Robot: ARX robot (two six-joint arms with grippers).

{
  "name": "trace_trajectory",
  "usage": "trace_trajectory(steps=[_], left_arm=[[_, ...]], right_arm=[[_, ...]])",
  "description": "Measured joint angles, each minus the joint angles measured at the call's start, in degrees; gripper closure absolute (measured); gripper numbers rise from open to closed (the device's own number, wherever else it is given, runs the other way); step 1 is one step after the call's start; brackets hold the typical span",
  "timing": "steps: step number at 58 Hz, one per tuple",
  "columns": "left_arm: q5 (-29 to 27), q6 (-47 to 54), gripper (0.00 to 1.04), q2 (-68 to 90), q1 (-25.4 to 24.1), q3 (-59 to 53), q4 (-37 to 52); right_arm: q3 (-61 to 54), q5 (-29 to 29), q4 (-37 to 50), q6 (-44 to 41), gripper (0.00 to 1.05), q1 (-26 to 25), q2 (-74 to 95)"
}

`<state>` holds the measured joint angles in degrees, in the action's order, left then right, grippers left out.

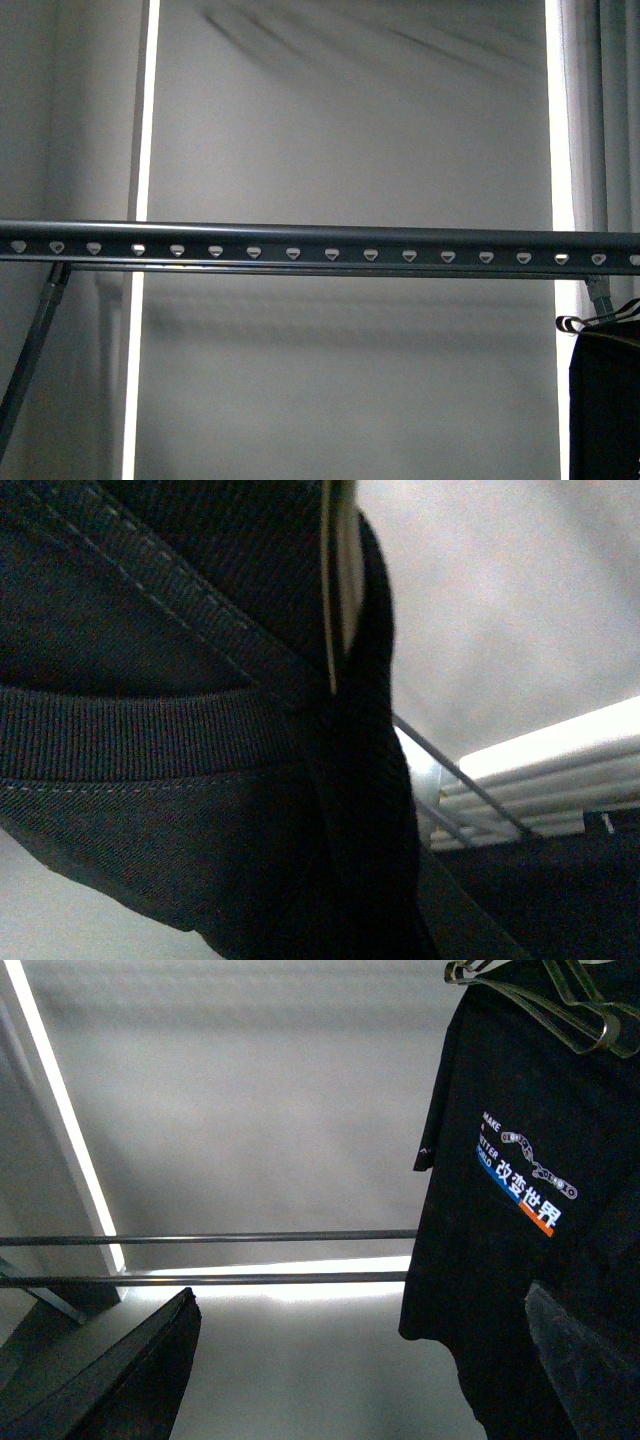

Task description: Hang clothes on hanger

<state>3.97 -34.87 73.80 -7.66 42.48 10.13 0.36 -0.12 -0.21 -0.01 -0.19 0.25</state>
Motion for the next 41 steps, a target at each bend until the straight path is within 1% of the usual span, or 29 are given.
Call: trace_trajectory(steps=[2,3,7,8,12,13,16,18,20,22,24,25,26,27,29,31,32,34,35,41], left_arm=[[2.7,1.9,1.00,-3.1,-0.7,-2.0,-1.7],[5.0,3.7,1.00,-5.3,-0.9,-3.2,-3.1],[9.3,7.1,1.00,-9.5,-1.3,-5.0,-6.7],[11.7,9.2,1.00,-11.3,-1.4,-5.7,-8.7],[16.6,13.7,1.01,-14.5,-1.6,-6.5,-12.7],[18.8,15.2,1.01,-15.8,-1.7,-6.8,-14.6],[23.1,19.6,1.01,-18.3,-1.8,-7.1,-18.6],[26.4,23.7,1.01,-20.0,-1.8,-7.2,-21.7],[31.6,28.5,1.01,-22.2,-2.2,-7.1,-26.6],[36.7,36.1,1.01,-23.8,-2.6,-6.7,-32.0],[39.5,41.1,1.01,-24.4,-2.9,-6.0,-35.8],[40.1,42.8,1.01,-24.5,-2.9,-5.7,-36.9],[41.2,47.0,1.01,-24.6,-2.9,-5.3,-38.7],[41.4,47.9,1.01,-24.6,-2.9,-5.0,-39.5],[41.7,53.8,1.01,-24.4,-2.8,-4.3,-41.2],[40.4,60.7,1.01,-23.8,-2.4,-3.2,-41.8],[39.9,61.6,1.01,-23.6,-2.2,-3.0,-41.8],[38.6,70.5,1.01,-22.4,-1.6,-1.6,-41.0],[38.5,71.5,1.01,-22.1,-1.4,-1.3,-40.8],[35.3,85.7,1.01,-19.6,0.7,0.9,-37.6]], right_arm=[[0.0,0.0,0.0,0.0,0.07,0.0,0.0],[0.0,0.0,0.0,0.0,0.07,0.0,0.0],[0.0,0.0,0.0,0.0,0.07,0.0,0.0],[0.0,0.0,0.0,0.0,0.07,0.0,0.0],[0.0,0.0,0.0,0.0,0.07,0.0,0.0],[0.0,0.0,0.0,0.0,0.07,0.0,0.0],[0.0,0.0,0.0,0.0,0.07,0.0,0.0],[0.0,0.0,0.0,0.0,0.07,0.0,0.0],[0.0,0.0,0.0,0.0,0.07,0.0,0.0],[0.0,0.0,0.0,0.0,0.07,0.0,0.0],[0.0,0.0,0.0,0.0,0.07,0.0,0.0],[0.0,0.0,0.0,0.0,0.07,0.0,0.0],[0.0,0.0,0.0,0.0,0.07,0.0,0.0],[0.0,0.0,0.0,0.0,0.07,0.0,0.0],[0.0,0.0,0.0,0.0,0.07,0.0,0.0],[0.0,0.0,0.0,0.0,0.07,0.0,0.0],[0.0,0.0,0.0,0.0,0.07,0.0,0.0],[0.0,0.0,0.0,0.0,0.07,0.0,0.0],[0.0,0.0,0.0,0.0,0.07,0.0,0.0],[0.0,0.0,0.0,0.0,0.07,0.0,0.0]])
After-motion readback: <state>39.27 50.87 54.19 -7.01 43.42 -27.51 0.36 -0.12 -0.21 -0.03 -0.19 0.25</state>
